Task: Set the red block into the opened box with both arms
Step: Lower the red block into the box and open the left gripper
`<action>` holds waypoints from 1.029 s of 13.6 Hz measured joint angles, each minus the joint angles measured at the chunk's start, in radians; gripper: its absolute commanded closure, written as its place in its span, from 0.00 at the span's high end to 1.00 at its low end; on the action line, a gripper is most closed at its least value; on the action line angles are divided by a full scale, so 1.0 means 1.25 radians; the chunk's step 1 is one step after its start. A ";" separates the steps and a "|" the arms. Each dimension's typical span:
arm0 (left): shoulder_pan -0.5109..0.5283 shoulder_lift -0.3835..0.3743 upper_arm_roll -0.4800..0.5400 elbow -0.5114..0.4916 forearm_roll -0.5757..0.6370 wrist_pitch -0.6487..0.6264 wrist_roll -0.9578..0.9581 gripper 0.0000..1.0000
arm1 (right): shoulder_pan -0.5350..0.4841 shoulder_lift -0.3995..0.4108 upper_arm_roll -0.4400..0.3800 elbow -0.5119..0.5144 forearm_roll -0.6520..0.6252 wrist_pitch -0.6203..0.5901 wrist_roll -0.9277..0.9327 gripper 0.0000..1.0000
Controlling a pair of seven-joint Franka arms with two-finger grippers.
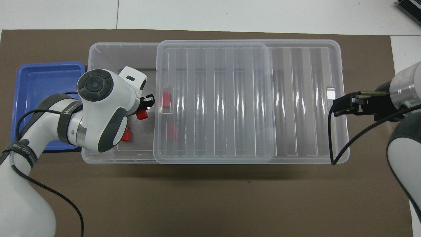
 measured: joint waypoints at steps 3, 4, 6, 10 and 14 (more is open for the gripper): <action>-0.001 0.001 -0.002 -0.078 0.000 0.081 0.000 0.00 | -0.007 -0.005 0.000 -0.016 0.000 0.016 0.000 1.00; -0.001 0.001 -0.002 -0.085 0.000 0.085 0.000 0.00 | -0.011 -0.007 0.000 -0.020 0.000 0.018 0.000 1.00; -0.001 0.001 -0.002 -0.087 0.000 0.085 0.000 0.00 | -0.015 -0.010 0.000 -0.026 0.000 0.020 0.000 1.00; -0.001 0.003 -0.002 -0.092 0.000 0.093 -0.001 0.00 | -0.027 -0.010 -0.001 -0.031 0.000 0.028 -0.007 1.00; -0.001 0.010 -0.002 -0.096 0.000 0.109 -0.001 0.00 | -0.059 -0.010 -0.001 -0.052 0.000 0.069 -0.033 0.97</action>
